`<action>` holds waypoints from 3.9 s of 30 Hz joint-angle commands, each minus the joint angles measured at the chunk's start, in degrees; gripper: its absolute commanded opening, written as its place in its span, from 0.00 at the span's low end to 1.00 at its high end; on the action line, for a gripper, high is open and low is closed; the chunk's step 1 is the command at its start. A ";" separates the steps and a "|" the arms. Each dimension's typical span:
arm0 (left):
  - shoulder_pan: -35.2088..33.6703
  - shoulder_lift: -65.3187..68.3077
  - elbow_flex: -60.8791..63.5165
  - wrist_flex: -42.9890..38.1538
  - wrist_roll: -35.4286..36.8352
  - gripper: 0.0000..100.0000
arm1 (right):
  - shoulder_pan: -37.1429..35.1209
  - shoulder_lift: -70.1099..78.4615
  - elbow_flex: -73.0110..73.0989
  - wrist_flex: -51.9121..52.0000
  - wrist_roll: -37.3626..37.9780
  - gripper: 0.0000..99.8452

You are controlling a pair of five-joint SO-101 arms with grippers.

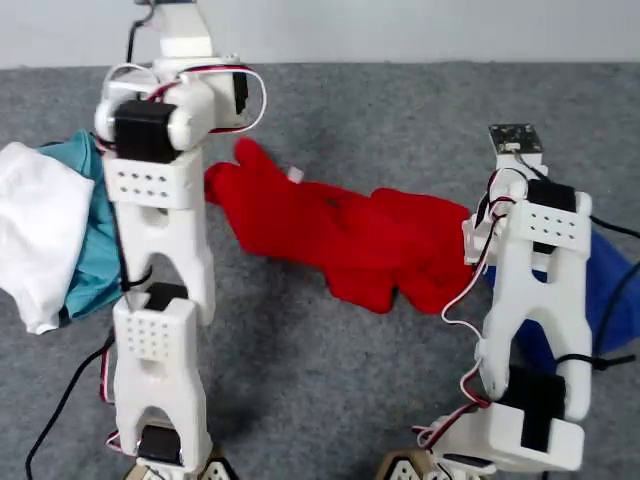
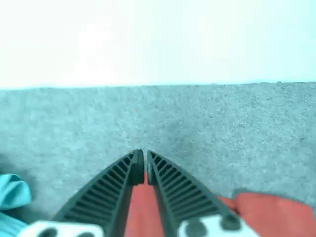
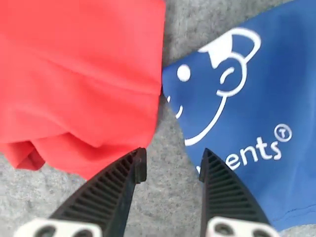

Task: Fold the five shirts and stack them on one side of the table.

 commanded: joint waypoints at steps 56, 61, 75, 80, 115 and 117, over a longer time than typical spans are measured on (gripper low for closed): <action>-1.93 -22.95 75.82 -11.08 -9.05 0.01 | -20.70 14.64 -44.04 27.12 8.62 0.01; -1.93 -22.95 75.82 -11.25 -9.23 0.01 | -20.79 -12.70 -11.43 26.77 17.49 0.01; -0.26 -22.95 73.01 -21.10 -2.20 0.02 | -14.73 -56.75 27.78 26.51 23.30 0.01; 7.74 -22.77 72.66 -29.36 1.93 0.06 | -14.90 -56.75 27.87 26.51 23.30 0.01; 7.65 38.77 -9.63 -8.62 5.19 0.01 | -14.55 -56.84 27.87 26.42 23.12 0.01; 7.47 35.16 -9.63 -5.89 2.81 0.01 | -14.55 -57.01 27.87 26.07 21.80 0.01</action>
